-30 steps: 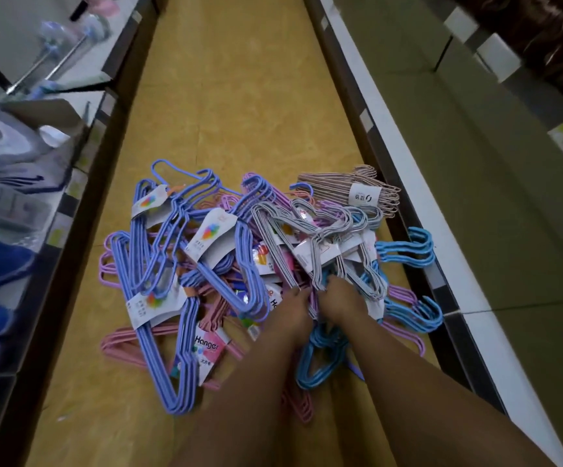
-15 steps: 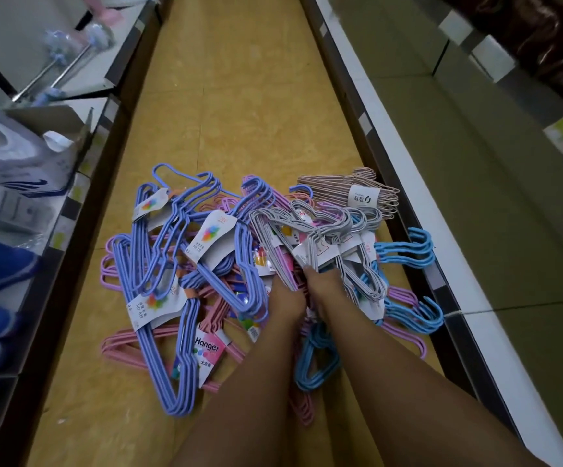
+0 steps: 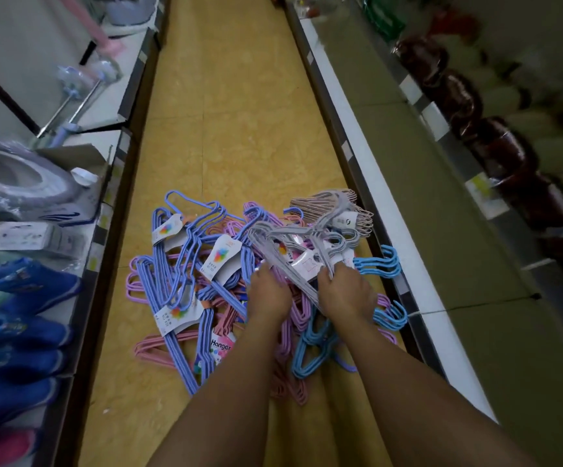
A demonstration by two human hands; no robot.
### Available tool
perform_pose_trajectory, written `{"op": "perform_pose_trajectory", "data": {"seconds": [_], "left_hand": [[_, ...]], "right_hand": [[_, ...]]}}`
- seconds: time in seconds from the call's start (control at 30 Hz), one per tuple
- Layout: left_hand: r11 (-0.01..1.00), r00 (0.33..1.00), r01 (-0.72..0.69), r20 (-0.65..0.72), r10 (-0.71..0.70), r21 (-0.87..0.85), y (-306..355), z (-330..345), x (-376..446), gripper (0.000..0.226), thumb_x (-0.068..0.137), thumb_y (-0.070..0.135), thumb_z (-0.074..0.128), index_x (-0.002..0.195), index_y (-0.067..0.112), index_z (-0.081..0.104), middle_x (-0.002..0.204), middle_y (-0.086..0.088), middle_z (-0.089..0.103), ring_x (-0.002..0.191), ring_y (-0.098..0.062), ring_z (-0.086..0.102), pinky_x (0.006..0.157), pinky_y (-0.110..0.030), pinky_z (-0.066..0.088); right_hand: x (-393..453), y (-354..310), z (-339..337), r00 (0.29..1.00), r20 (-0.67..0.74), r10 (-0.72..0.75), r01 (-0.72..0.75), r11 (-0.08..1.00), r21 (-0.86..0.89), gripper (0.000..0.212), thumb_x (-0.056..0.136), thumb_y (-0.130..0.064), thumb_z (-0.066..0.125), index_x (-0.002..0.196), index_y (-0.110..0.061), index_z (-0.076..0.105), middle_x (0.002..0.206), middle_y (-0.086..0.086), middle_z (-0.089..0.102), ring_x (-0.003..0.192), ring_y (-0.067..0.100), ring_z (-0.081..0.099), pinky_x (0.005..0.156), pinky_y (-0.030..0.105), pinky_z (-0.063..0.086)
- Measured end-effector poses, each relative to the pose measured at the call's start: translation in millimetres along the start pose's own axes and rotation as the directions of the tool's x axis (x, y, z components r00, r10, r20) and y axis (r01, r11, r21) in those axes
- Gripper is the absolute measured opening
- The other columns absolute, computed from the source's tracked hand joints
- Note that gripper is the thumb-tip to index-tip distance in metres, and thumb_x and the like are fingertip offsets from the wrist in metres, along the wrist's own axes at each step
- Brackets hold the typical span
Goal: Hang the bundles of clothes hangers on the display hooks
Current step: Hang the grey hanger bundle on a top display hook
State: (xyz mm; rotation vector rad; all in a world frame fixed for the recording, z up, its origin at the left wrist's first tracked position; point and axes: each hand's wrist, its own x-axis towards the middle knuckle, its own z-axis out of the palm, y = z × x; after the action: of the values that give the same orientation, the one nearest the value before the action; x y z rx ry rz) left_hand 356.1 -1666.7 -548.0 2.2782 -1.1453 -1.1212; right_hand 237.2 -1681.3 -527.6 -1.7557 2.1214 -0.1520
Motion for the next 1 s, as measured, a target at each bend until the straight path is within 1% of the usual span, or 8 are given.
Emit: {"op": "perform_pose_trajectory", "data": {"seconds": [0.13, 0.27, 0.37, 0.47, 0.57, 0.77, 0.87, 1.0], "left_hand": [[0.996, 0.995, -0.026, -0.097, 0.033, 0.080, 45, -68, -41, 0.075, 0.093, 0.013, 0.050, 0.153, 0.018, 0.003, 0.160, -0.008, 0.002, 0.145, -0.031, 0.010, 0.114, -0.045, 0.023], [0.965, 0.988, -0.003, -0.151, 0.044, 0.263, 65, -144, -76, 0.085, 0.088, 0.017, 0.059, 0.152, 0.022, 0.004, 0.159, -0.012, 0.001, 0.146, -0.034, 0.003, 0.116, -0.046, 0.019], [0.929, 0.992, -0.030, -0.099, 0.072, 0.368, 71, -192, -101, 0.066, 0.088, 0.018, 0.056, 0.148, 0.024, 0.028, 0.153, -0.014, 0.025, 0.140, -0.037, 0.022, 0.110, -0.049, 0.029], [0.948, 0.975, -0.067, -0.182, 0.129, 0.311, 83, -238, -134, 0.038, 0.087, 0.010, 0.051, 0.124, 0.016, 0.055, 0.118, -0.016, 0.061, 0.108, -0.038, 0.055, 0.082, -0.043, 0.047], [0.932, 0.954, -0.059, -0.254, 0.158, 0.358, 91, -281, -167, 0.021, 0.091, 0.009, 0.048, 0.107, 0.010, 0.060, 0.101, -0.018, 0.064, 0.091, -0.038, 0.059, 0.069, -0.040, 0.044], [0.905, 0.921, -0.044, -0.333, 0.200, 0.422, 105, -344, -230, 0.031, 0.095, 0.011, 0.043, 0.123, 0.018, 0.056, 0.112, -0.013, 0.062, 0.098, -0.037, 0.058, 0.070, -0.039, 0.045], [0.925, 0.898, 0.016, -0.413, 0.154, 0.380, 108, -372, -258, 0.029, 0.095, 0.009, 0.042, 0.119, 0.014, 0.056, 0.110, -0.013, 0.062, 0.098, -0.037, 0.058, 0.074, -0.041, 0.046], [0.951, 0.860, 0.094, -0.505, 0.072, 0.295, 98, -407, -297, 0.037, 0.093, 0.008, 0.045, 0.123, 0.026, 0.059, 0.112, -0.008, 0.066, 0.102, -0.034, 0.060, 0.077, -0.040, 0.047]], "right_hand": [[-29, -17, -76, 0.970, 0.033, -0.239, 0.241, 0.962, -0.124, 0.039, 0.097, -0.043, 0.036, 0.100, -0.011, 0.059, 0.100, 0.010, 0.064, 0.093, 0.031, 0.061, 0.073, 0.037, 0.041], [-58, -44, -156, 0.891, 0.087, -0.445, 0.453, 0.872, -0.186, 0.036, 0.097, -0.043, 0.038, 0.095, -0.012, 0.057, 0.095, 0.009, 0.064, 0.090, 0.031, 0.059, 0.063, 0.032, 0.027], [-83, -71, -202, 0.823, 0.100, -0.559, 0.568, 0.808, -0.155, 0.037, 0.097, -0.043, 0.039, 0.096, -0.011, 0.058, 0.092, 0.009, 0.063, 0.087, 0.031, 0.058, 0.062, 0.033, 0.025], [-109, -100, -244, 0.783, 0.119, -0.611, 0.622, 0.764, -0.173, 0.034, 0.098, -0.041, 0.039, 0.095, -0.012, 0.057, 0.093, 0.007, 0.061, 0.087, 0.028, 0.057, 0.064, 0.032, 0.023], [-130, -129, -278, 0.771, 0.191, -0.608, 0.637, 0.742, -0.208, 0.036, 0.101, -0.040, 0.032, 0.105, -0.012, 0.055, 0.104, 0.007, 0.061, 0.094, 0.027, 0.056, 0.066, 0.032, 0.028], [-167, -193, -322, 0.763, 0.240, -0.600, 0.645, 0.729, -0.231, 0.035, 0.096, -0.024, 0.050, 0.128, -0.011, 0.041, 0.122, 0.010, 0.055, 0.109, 0.030, 0.054, 0.083, 0.039, 0.043], [-191, -223, -341, 0.757, 0.236, -0.610, 0.654, 0.709, -0.264, 0.049, 0.085, -0.014, 0.066, 0.127, -0.012, 0.041, 0.121, 0.008, 0.054, 0.109, 0.029, 0.054, 0.076, 0.037, 0.040], [-220, -255, -362, 0.688, 0.237, -0.686, 0.725, 0.637, -0.262, 0.037, 0.089, -0.008, 0.057, 0.123, -0.011, 0.043, 0.111, 0.010, 0.058, 0.089, 0.032, 0.054, 0.064, 0.034, 0.032]]}}
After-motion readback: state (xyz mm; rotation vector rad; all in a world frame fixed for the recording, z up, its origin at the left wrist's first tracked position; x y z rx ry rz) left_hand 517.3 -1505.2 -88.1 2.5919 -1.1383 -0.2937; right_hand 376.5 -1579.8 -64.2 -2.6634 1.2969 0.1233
